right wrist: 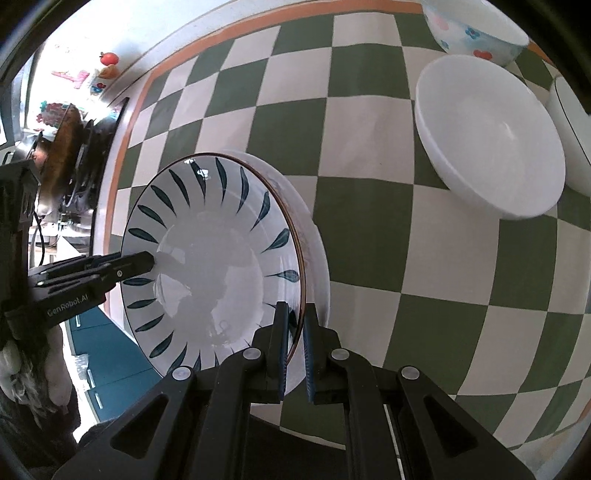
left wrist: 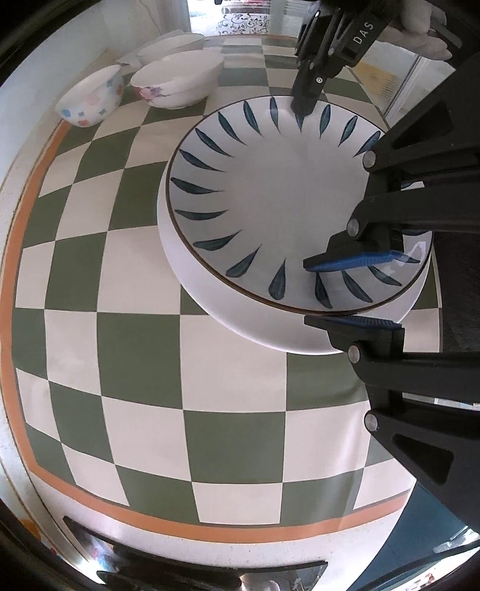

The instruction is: Organize plates and bowls

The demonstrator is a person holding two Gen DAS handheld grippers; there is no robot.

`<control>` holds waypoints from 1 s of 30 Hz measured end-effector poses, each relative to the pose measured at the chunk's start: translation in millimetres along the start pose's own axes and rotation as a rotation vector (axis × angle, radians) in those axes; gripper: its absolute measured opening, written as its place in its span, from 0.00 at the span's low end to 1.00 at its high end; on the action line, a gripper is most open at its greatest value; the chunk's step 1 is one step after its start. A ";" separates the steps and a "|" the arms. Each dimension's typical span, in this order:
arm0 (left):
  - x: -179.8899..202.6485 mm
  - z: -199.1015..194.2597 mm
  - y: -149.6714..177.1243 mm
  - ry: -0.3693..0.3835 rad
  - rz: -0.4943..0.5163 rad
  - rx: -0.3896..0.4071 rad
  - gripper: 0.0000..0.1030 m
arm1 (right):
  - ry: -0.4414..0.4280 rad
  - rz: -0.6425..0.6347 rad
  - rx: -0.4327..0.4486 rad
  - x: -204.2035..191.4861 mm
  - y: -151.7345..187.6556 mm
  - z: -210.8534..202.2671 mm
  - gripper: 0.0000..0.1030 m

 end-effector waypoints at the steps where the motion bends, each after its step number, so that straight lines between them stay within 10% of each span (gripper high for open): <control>1: -0.2 1.0 0.2 0.003 0.000 -0.002 0.19 | 0.003 0.006 0.004 1.7 0.6 1.4 0.08; 30: -9.6 -6.0 6.8 -0.076 -0.038 -0.003 0.20 | 0.130 0.097 0.035 -9.8 -3.7 5.6 0.10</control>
Point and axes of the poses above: each gripper's, at about its wrist camera, not at the fingertips, and z roughly the way its jaws point, x to its right, y to its underside, the point moved 8 cm from there along z, roughly the way its jaws point, and after that the axes turned 11 degrees about z, right-handed, at the moved point
